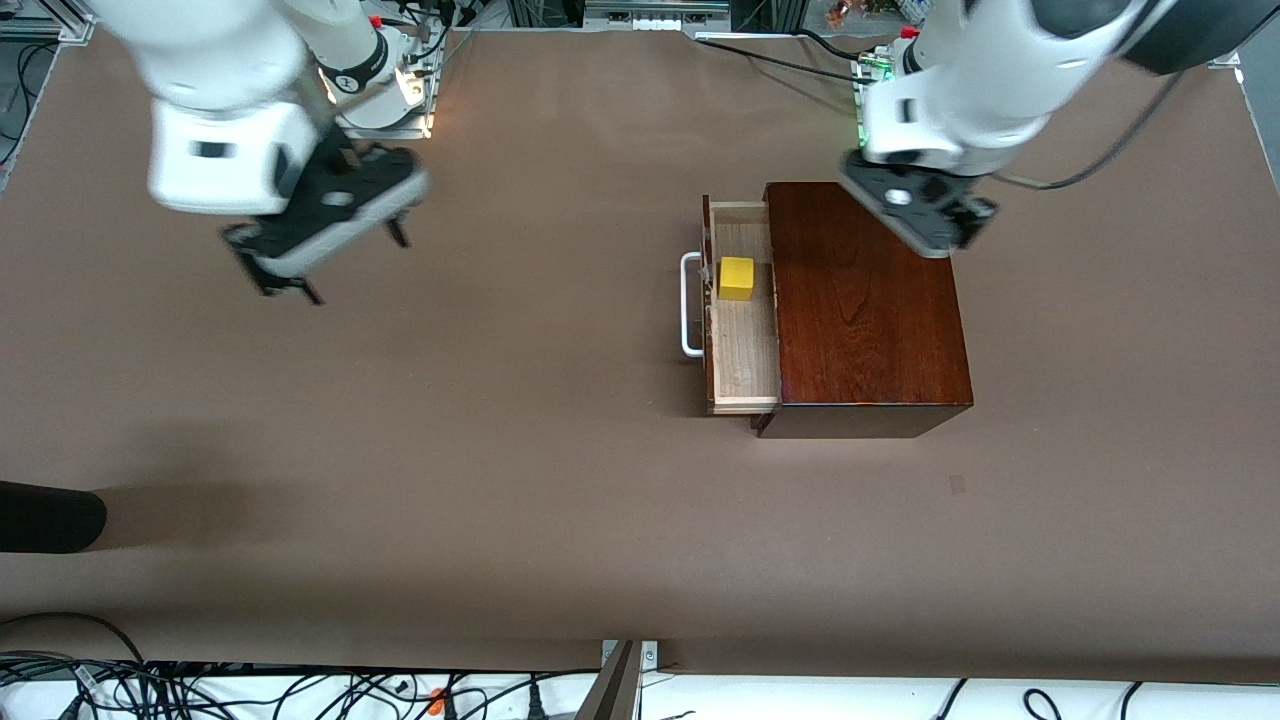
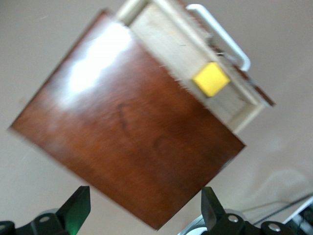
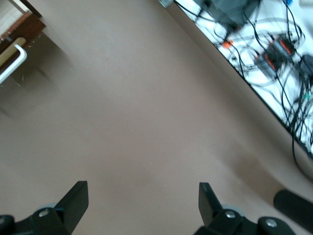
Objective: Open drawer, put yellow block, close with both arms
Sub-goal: 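Raise the right gripper away while the left gripper reaches the handle, then push the drawer shut with the left gripper at the handle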
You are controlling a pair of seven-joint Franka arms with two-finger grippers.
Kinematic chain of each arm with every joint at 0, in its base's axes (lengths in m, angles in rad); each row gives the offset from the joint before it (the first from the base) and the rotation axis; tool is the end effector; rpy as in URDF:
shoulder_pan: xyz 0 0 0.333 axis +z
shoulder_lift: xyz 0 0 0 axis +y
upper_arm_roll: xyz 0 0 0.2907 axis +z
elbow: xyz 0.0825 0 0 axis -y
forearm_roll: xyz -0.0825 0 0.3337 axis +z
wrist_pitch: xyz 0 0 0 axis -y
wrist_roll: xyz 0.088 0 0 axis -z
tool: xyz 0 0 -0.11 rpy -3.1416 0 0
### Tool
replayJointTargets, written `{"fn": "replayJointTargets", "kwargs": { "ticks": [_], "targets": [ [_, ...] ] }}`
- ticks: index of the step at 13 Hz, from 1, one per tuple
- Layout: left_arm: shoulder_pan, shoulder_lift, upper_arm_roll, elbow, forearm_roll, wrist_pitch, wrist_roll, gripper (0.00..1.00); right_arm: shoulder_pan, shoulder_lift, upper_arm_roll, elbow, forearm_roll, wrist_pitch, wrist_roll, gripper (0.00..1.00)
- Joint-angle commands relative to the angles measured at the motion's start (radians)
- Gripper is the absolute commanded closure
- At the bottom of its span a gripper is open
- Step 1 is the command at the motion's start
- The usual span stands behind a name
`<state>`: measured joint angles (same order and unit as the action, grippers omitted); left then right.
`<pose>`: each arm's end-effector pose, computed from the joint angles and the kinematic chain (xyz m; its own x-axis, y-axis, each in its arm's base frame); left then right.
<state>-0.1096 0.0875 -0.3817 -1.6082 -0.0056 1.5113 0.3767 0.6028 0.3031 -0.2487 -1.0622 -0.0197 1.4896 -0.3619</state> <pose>0.4564 -0.2367 0.5345 0.6321 -0.7601 -0.1507 -0.7551 -0.6478 0.1006 0.5286 0.2238 0.6409 0.7387 0.6678 0.0911 0.6555 -0.7433 0.1336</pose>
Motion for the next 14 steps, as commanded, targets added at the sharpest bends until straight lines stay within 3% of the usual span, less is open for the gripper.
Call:
{"fn": "replayJointTargets", "kwargs": {
  "ticks": [1, 4, 7, 9, 13, 14],
  "targets": [
    [-0.007, 0.069, -0.086, 0.013, -0.03, 0.077, 0.103, 0.0, -0.084, -0.2, -0.031, -0.285, 0.053, 0.088, 0.02, 0.0],
    [-0.041, 0.201, -0.166, 0.013, -0.021, 0.278, 0.249, 0.0, -0.239, -0.225, -0.023, -0.376, 0.156, 0.089, 0.018, 0.0],
    [-0.105, 0.285, -0.166, 0.01, -0.001, 0.426, 0.408, 0.0, -0.397, -0.309, 0.089, -0.566, 0.159, 0.197, 0.026, 0.0],
    [-0.152, 0.32, -0.166, 0.007, 0.108, 0.474, 0.455, 0.0, -0.408, -0.375, 0.092, -0.665, 0.158, 0.247, 0.12, 0.0],
    [-0.193, 0.409, -0.166, -0.007, 0.223, 0.55, 0.455, 0.0, -0.403, -0.363, 0.095, -0.653, 0.126, 0.231, 0.265, 0.0],
    [-0.194, 0.429, -0.166, -0.007, 0.225, 0.569, 0.455, 0.0, -0.396, -0.361, 0.106, -0.648, 0.069, 0.233, 0.271, 0.0]
  ]
}}
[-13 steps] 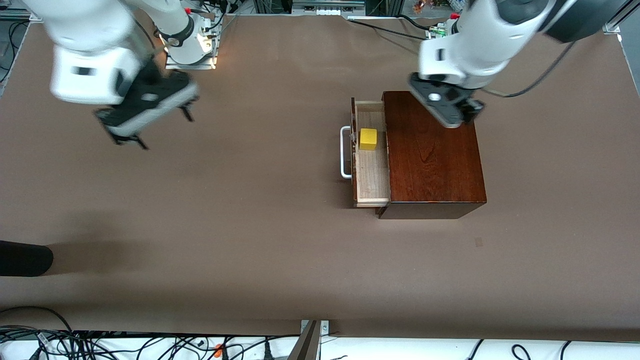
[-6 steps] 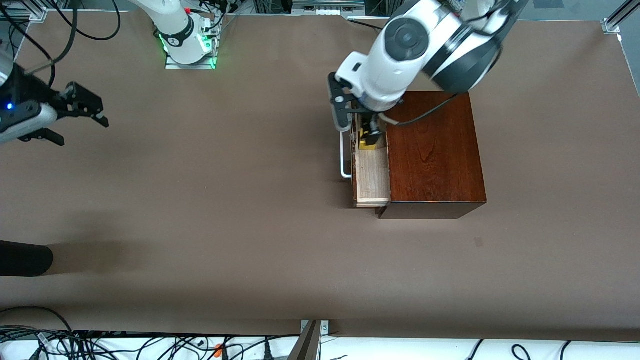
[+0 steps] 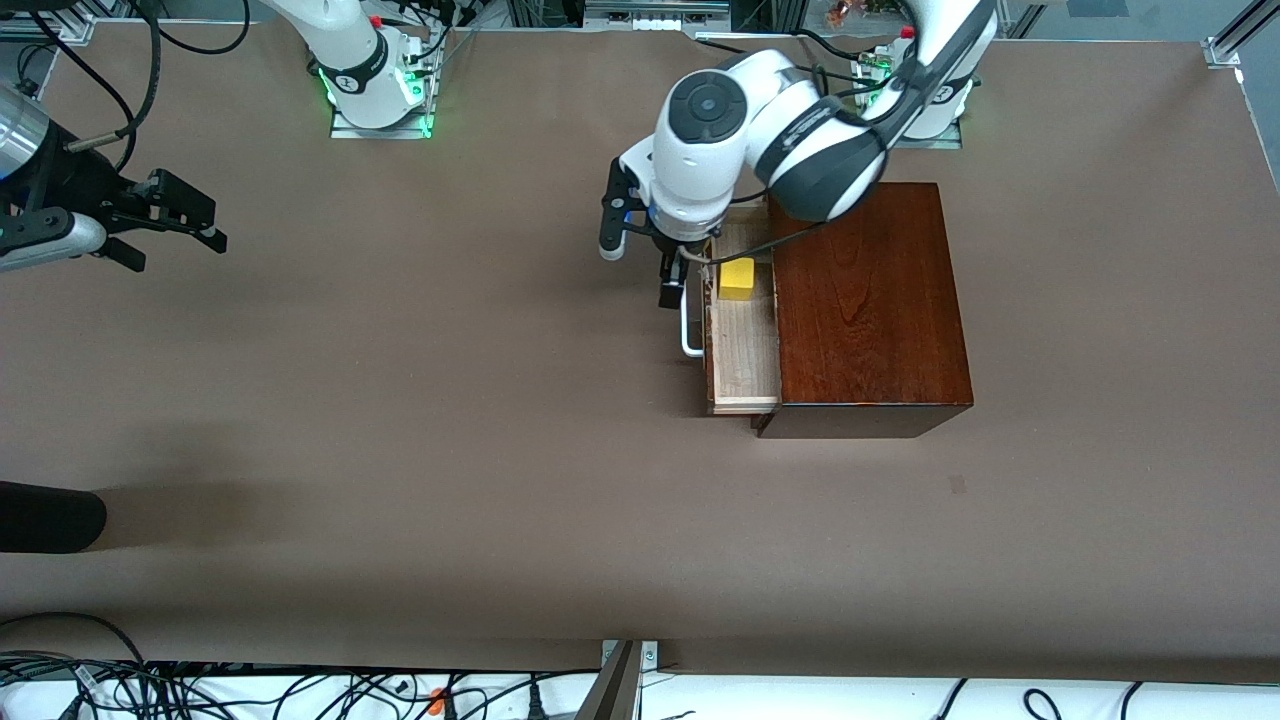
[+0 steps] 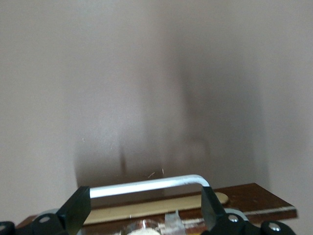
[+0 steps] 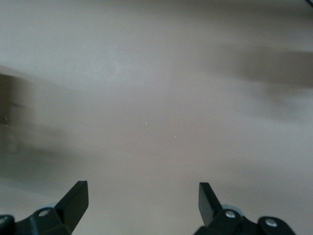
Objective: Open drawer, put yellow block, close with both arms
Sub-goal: 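Push the drawer shut with the left gripper at the handle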
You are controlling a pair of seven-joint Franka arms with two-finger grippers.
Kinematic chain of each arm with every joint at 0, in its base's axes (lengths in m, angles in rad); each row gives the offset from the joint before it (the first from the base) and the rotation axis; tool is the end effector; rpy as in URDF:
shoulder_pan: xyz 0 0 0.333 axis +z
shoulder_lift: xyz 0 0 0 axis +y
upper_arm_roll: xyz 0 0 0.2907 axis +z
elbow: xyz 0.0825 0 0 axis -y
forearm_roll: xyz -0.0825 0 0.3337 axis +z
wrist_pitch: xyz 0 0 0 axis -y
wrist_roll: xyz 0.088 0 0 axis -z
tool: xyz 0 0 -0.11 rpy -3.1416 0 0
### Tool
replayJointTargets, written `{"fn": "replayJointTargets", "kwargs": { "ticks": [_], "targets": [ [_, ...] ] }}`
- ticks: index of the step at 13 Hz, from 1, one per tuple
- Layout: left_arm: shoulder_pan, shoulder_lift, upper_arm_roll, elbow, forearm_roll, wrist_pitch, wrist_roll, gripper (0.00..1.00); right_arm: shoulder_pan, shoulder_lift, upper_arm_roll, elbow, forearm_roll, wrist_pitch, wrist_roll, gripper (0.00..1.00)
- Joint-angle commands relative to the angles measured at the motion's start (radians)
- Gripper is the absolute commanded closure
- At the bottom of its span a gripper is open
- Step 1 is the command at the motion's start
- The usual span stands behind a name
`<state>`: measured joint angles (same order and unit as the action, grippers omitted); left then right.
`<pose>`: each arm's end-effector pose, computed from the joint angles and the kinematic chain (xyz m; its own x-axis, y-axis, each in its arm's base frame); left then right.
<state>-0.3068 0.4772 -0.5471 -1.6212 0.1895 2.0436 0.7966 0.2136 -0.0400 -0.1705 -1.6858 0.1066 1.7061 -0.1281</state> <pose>0.4446 -0.4287 0.3768 -0.1112 -0.9917 0.0648 -0.9929 0.1137 0.0357 0.5036 0.0305 0.5799 0.9852 0.1550 0.0728 0.1621 -0.9812 -0.1044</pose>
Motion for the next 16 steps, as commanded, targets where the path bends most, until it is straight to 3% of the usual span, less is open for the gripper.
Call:
{"fn": "replayJointTargets", "kwargs": {
  "ticks": [1, 11, 14, 16],
  "targets": [
    [0.0, 0.058, -0.001, 0.004, 0.03, 0.058, 0.035, 0.0, 0.0, -0.017, 0.046, -0.005, -0.089, 0.014, 0.059, 0.0],
    [0.001, 0.138, 0.006, -0.052, 0.076, 0.112, 0.035, 0.0, -0.002, -0.001, 0.045, 0.049, -0.111, -0.02, 0.15, 0.0],
    [0.025, 0.124, 0.004, -0.063, 0.105, 0.057, 0.033, 0.0, -0.005, 0.031, 0.043, 0.064, -0.145, -0.016, 0.165, 0.0],
    [0.032, 0.115, 0.006, -0.055, 0.11, -0.006, 0.024, 0.0, -0.016, 0.037, 0.036, 0.067, -0.084, -0.005, 0.163, 0.0]
  ]
}}
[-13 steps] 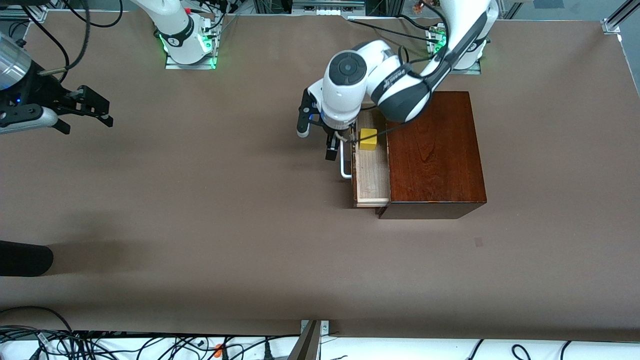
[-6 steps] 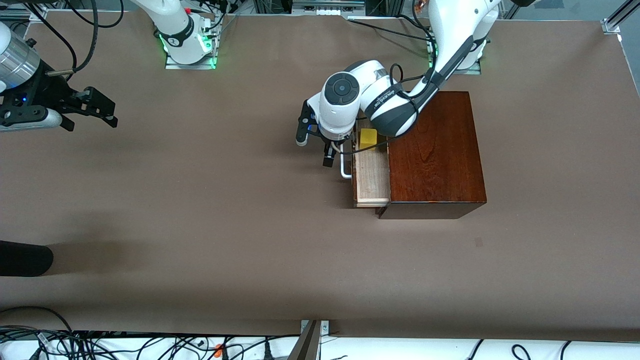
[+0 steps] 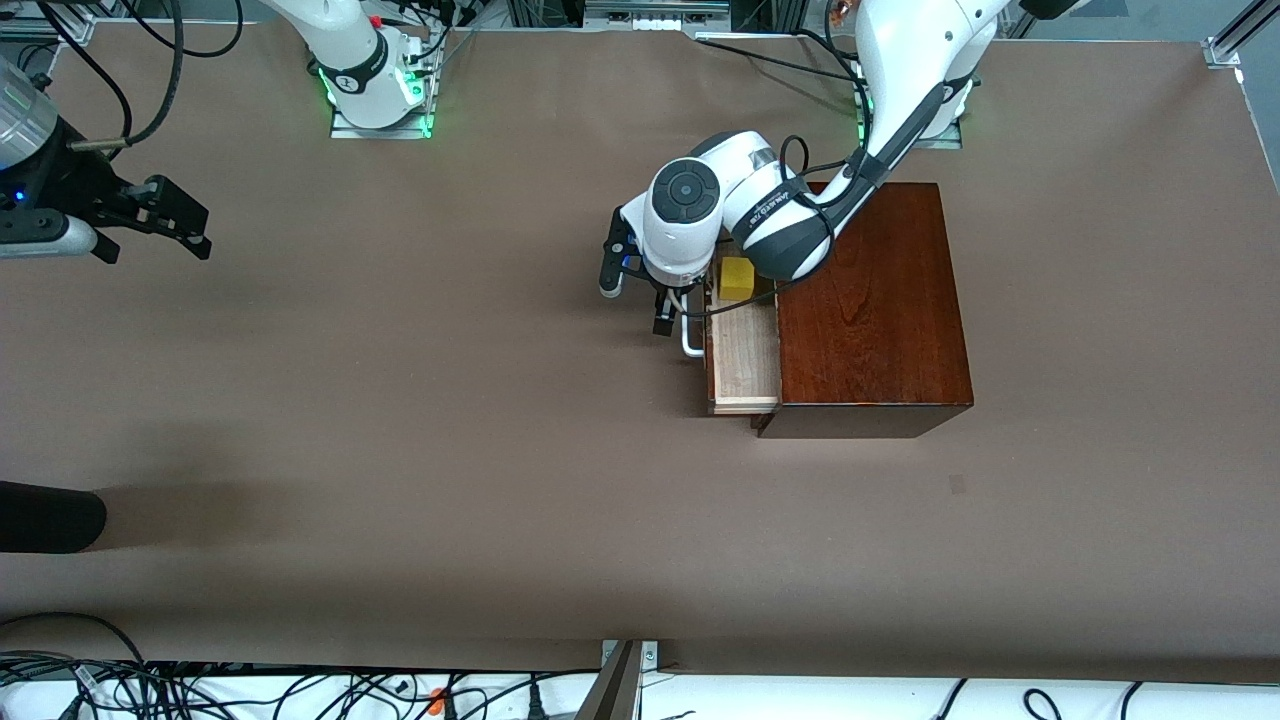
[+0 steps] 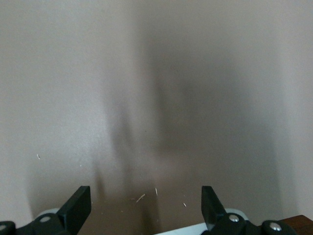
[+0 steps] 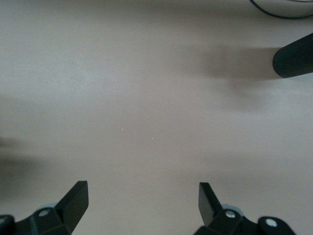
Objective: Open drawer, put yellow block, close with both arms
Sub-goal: 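Push the drawer shut with the left gripper at the handle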
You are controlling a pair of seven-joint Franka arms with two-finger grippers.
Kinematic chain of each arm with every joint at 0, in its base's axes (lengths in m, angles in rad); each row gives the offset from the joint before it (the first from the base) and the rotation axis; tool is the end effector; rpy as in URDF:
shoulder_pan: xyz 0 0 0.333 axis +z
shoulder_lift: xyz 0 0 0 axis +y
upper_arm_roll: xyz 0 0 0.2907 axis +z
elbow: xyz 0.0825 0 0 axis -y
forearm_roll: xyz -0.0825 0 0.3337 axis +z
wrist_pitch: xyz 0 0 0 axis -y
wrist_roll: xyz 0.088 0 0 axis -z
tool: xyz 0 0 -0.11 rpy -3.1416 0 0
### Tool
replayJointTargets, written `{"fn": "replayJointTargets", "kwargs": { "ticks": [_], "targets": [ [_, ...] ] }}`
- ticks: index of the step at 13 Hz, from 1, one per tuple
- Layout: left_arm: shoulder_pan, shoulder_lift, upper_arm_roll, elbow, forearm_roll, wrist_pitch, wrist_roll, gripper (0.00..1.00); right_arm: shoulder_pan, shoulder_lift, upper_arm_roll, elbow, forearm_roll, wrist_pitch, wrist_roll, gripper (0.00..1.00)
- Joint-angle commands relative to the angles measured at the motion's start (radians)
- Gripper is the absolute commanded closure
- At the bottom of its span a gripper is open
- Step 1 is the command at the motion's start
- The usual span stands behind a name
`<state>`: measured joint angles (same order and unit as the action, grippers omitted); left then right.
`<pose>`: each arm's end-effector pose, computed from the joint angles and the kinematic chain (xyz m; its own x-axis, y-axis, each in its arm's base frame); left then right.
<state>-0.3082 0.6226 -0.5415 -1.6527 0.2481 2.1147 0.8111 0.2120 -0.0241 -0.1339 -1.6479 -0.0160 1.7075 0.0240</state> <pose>0.4465 -0.4288 0.2885 -0.1501 -0.9881 0.0336 -0.9817 0.1530 0.1136 0.5086 0.0374 0.5879 0.9949 0.0557 0.0837 0.0550 -0.9984 0.0108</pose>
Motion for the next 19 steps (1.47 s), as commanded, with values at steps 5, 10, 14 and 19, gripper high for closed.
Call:
{"fn": "replayJointTargets", "kwargs": {
  "ticks": [5, 10, 14, 19],
  "targets": [
    [0.084, -0.061, -0.002, -0.019, 0.051, -0.18, -0.001, 0.0, -0.006, 0.016, 0.0, 0.028, 0.076, -0.042, 0.013, 0.0],
    [0.113, -0.067, 0.001, -0.019, 0.051, -0.208, -0.021, 0.0, -0.005, 0.021, 0.002, 0.028, 0.079, -0.032, 0.014, 0.0],
    [0.123, -0.067, 0.0, -0.018, 0.051, -0.208, -0.02, 0.0, -0.003, 0.018, 0.004, 0.028, 0.08, -0.04, 0.013, 0.0],
    [0.133, -0.083, 0.0, -0.016, 0.051, -0.243, -0.02, 0.0, -0.003, 0.018, 0.004, 0.028, 0.08, -0.039, 0.013, 0.0]
  ]
}}
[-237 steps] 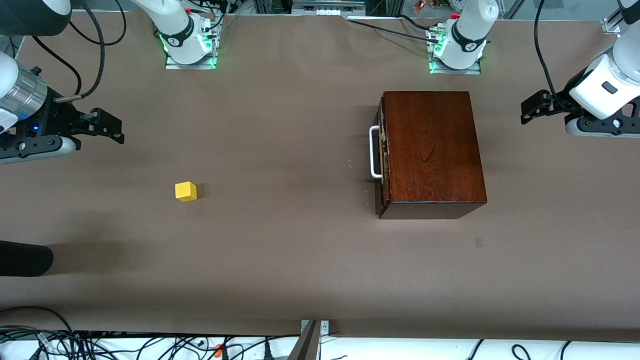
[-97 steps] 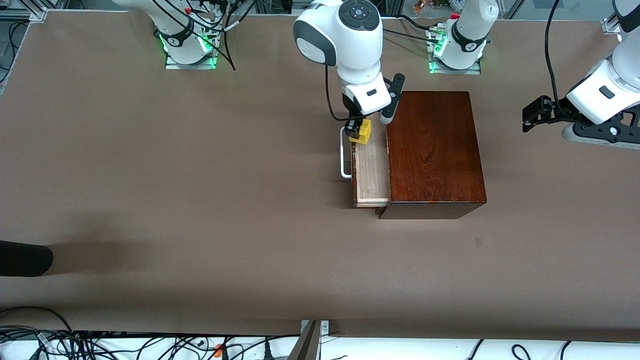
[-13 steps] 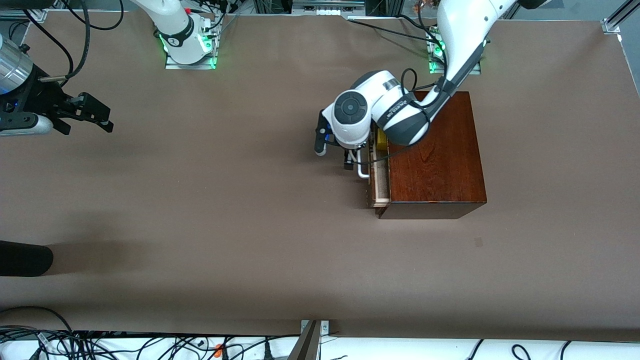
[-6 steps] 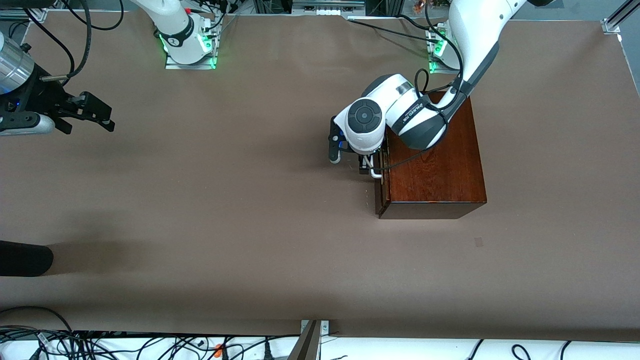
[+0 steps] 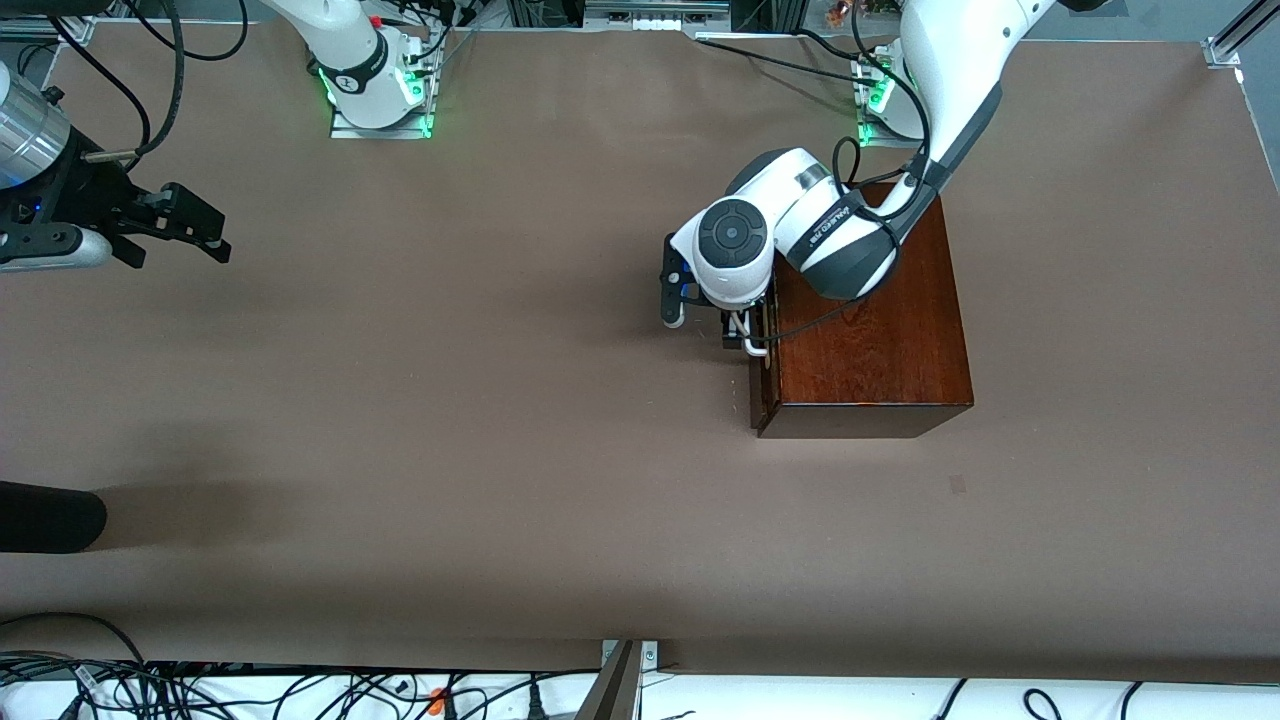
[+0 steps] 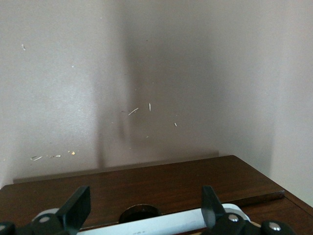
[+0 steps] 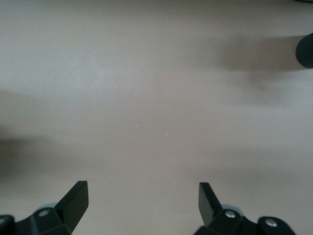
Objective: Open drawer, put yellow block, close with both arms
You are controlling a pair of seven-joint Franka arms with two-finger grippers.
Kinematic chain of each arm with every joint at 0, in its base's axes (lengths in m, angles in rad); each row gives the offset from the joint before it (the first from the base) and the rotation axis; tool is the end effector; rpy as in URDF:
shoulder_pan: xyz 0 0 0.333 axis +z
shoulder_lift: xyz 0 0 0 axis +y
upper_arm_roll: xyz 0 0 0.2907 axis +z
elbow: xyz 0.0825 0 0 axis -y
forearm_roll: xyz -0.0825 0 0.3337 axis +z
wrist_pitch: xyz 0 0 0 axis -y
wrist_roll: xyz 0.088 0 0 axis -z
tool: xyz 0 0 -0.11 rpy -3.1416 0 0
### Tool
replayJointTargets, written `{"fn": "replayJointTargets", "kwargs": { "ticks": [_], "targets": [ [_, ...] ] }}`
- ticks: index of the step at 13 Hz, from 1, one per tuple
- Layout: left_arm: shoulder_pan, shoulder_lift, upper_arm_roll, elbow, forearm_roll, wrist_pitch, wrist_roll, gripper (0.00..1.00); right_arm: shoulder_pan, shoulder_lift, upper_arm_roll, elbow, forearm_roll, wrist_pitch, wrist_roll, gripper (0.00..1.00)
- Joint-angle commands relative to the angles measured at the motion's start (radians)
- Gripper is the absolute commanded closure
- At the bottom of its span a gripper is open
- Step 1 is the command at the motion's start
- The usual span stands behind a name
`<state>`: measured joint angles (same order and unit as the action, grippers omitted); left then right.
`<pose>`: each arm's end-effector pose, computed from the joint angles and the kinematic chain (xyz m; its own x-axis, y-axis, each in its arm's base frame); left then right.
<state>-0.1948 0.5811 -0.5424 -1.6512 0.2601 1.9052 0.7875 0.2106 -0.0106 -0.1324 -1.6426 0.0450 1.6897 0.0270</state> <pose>0.4759 -0.3584 0.2970 -0.0427 -0.9927 -0.1131 -0.9772 0.0179 0.2118 0.5099 0.0441 0.5818 0.9974 0.0457 0.0562 0.0484 -0.9977 -0.0478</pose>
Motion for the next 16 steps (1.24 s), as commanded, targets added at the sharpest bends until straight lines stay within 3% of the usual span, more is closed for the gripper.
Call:
{"fn": "replayJointTargets", "kwargs": {
  "ticks": [1, 4, 7, 11, 16],
  "targets": [
    [0.018, -0.041, -0.001, -0.018, 0.039, -0.034, 0.003, 0.0, -0.002, 0.006, 0.002, 0.023, 0.019, -0.022, 0.01, 0.0],
    [0.008, -0.041, -0.01, -0.003, 0.019, -0.023, -0.007, 0.0, -0.002, 0.006, 0.002, 0.023, 0.019, -0.019, 0.01, 0.0],
    [0.023, -0.081, -0.082, 0.047, -0.022, -0.046, -0.123, 0.0, -0.002, 0.006, 0.001, 0.023, 0.019, -0.021, 0.008, 0.0],
    [0.058, -0.178, -0.08, 0.169, -0.062, -0.304, -0.279, 0.0, -0.005, 0.006, -0.006, 0.023, 0.019, -0.022, -0.007, 0.0],
    [0.187, -0.184, -0.073, 0.381, -0.053, -0.593, -0.367, 0.0, -0.005, 0.006, -0.006, 0.021, 0.019, -0.022, -0.007, 0.0]
  ]
}}
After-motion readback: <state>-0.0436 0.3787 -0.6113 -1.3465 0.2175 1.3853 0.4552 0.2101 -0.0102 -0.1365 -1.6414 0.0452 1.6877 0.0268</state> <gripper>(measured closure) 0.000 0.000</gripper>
